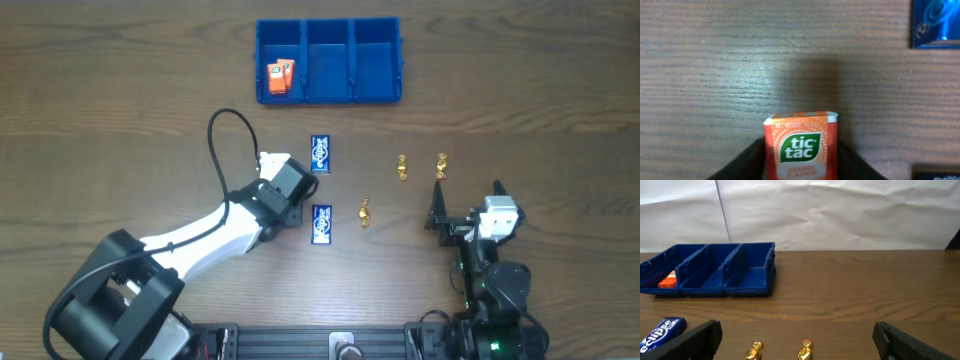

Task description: Sort Candies Into Trays

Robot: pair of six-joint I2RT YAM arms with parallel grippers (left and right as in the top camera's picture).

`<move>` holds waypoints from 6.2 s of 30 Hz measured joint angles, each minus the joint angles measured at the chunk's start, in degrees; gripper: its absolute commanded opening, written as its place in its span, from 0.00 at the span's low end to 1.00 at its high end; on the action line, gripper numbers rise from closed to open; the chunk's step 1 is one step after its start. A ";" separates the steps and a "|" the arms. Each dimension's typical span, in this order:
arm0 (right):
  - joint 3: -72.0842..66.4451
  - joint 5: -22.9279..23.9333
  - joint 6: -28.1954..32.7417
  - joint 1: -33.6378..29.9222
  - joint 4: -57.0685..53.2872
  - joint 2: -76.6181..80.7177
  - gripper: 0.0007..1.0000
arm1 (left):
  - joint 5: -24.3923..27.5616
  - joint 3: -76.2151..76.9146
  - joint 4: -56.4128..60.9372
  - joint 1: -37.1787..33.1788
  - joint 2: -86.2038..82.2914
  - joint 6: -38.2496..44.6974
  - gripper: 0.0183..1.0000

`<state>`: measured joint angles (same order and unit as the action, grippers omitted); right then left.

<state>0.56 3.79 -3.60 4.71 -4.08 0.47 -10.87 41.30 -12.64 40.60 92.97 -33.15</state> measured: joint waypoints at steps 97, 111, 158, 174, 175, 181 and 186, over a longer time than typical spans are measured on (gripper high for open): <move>0.00 0.00 0.00 0.00 -0.02 -0.02 1.00 | 9.03 -27.15 10.80 -35.76 -83.03 33.20 1.00; 0.00 0.00 0.00 0.00 0.00 0.00 1.00 | 12.83 -40.48 11.39 -35.95 -91.95 33.46 1.00; 36.87 -28.52 -14.12 1.05 -22.62 39.87 1.00 | 13.62 -40.13 10.75 -35.98 -92.35 33.62 1.00; 62.49 -13.38 -22.36 33.14 -47.52 89.64 1.00 | 13.62 -40.09 10.71 -36.00 -92.39 33.62 1.00; 62.49 -12.72 -23.10 33.94 -46.77 91.54 1.00 | 13.64 -40.09 10.71 -36.00 -92.37 33.62 1.00; 62.49 -10.19 -27.10 38.95 -42.93 96.98 1.00 | 13.62 -40.09 10.71 -36.00 -92.39 33.62 1.00; 62.51 -7.28 -30.16 41.70 -41.51 98.66 1.00 | 13.62 -40.09 10.71 -36.00 -92.39 33.62 1.00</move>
<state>63.07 -3.49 -33.76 46.41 -45.58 99.13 2.74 1.21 -1.93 4.60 0.58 0.47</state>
